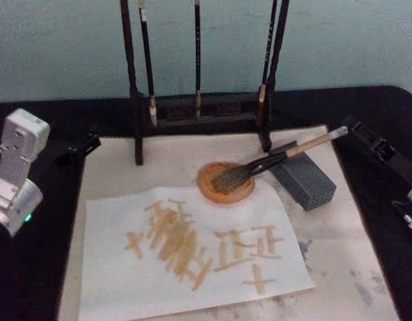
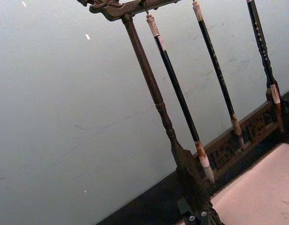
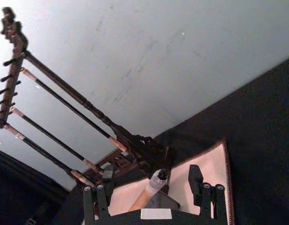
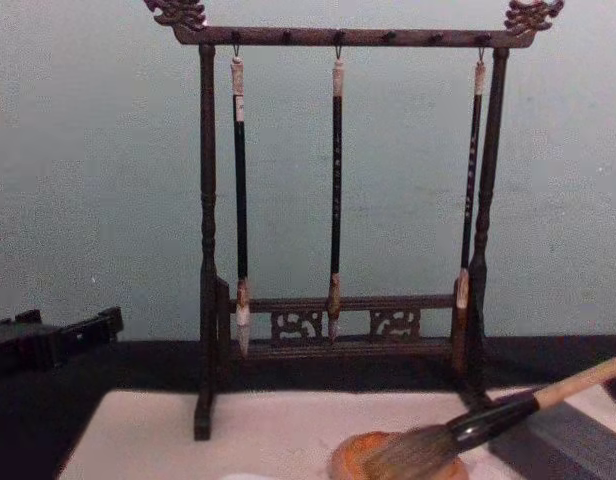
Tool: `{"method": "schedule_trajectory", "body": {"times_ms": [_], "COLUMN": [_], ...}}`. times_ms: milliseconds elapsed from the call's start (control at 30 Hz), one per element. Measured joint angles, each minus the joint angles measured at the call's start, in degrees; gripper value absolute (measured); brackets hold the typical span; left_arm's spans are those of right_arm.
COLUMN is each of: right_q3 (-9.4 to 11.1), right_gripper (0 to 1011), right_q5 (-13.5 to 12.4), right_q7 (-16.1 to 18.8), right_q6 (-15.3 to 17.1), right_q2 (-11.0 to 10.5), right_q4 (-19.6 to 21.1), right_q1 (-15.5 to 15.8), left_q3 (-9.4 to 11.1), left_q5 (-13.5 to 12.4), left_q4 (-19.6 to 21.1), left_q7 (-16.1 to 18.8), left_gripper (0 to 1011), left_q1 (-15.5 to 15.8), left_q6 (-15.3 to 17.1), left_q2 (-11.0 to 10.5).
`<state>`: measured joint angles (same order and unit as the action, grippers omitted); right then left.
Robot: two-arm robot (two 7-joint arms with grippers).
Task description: Pick up the brush from the inkstone, write on the paper, then place the brush back to its original position.
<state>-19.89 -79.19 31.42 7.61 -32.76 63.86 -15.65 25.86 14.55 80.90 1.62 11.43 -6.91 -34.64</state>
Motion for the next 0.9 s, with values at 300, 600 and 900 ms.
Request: {"method": "schedule_trajectory", "body": {"times_ms": [300, 600, 900], "right_q3": [1.97, 3.0, 1.57], "right_gripper": [1008, 1008, 1009], "right_q5": [4.05, 14.29, 30.33], "right_q7": [-3.0, -7.22, -13.24], "right_q6": [-5.45, -13.48, -20.28], "right_q2": [-2.44, -5.61, -8.66], "right_q4": [7.89, 18.42, 28.02], "right_q1": [4.59, 10.12, 14.21], "left_q3": [0.0, 0.0, 0.0], "left_q5": [0.0, 0.0, 0.0], "left_q4": [0.0, 0.0, 0.0], "left_q7": [0.0, 0.0, 0.0], "left_gripper": [1002, 1002, 1002], "left_q1": [0.0, 0.0, 0.0], "left_q6": [0.0, 0.0, 0.0], "left_q2": [0.0, 0.0, 0.0]}}
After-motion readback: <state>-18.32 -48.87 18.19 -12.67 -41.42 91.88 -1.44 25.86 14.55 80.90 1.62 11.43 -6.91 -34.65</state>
